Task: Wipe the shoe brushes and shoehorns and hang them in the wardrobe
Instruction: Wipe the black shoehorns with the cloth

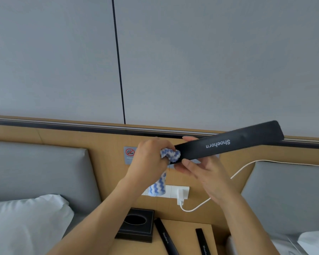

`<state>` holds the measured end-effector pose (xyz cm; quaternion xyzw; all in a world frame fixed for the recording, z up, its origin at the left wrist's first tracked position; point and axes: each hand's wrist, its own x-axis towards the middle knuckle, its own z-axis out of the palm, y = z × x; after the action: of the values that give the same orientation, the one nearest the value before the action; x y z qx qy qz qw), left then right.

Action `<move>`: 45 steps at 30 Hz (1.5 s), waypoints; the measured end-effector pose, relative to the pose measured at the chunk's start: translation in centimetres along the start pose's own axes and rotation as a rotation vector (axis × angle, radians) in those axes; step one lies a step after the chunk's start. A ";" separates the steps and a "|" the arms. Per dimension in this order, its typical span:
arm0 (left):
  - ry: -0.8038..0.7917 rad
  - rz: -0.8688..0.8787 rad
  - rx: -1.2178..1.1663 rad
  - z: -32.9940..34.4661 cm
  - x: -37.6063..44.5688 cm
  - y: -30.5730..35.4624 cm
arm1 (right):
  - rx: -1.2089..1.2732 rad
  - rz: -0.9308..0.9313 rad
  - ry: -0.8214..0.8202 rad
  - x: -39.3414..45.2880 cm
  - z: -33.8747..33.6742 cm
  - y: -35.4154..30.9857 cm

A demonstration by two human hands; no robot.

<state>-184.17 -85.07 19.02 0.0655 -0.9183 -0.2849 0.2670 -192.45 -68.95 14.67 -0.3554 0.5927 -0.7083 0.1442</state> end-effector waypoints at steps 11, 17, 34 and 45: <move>0.216 0.127 0.084 -0.2 -0.2 0.5 | 0.122 0.122 0.363 0.1 2.2 1.7; 0.255 0.136 0.056 0.1 -0.2 0.3 | 0.398 0.203 0.372 -0.3 3.3 2.0; 0.258 0.136 0.041 -0.2 0.6 -1.7 | 0.463 0.058 0.419 -0.6 2.2 0.8; 0.274 -0.139 0.033 -1.2 0.1 -6.7 | 0.442 0.065 0.423 -0.2 2.3 0.8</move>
<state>-183.81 -91.26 16.15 0.1718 -0.8710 -0.2760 0.3684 -190.93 -70.75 13.96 -0.1408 0.4523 -0.8733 0.1138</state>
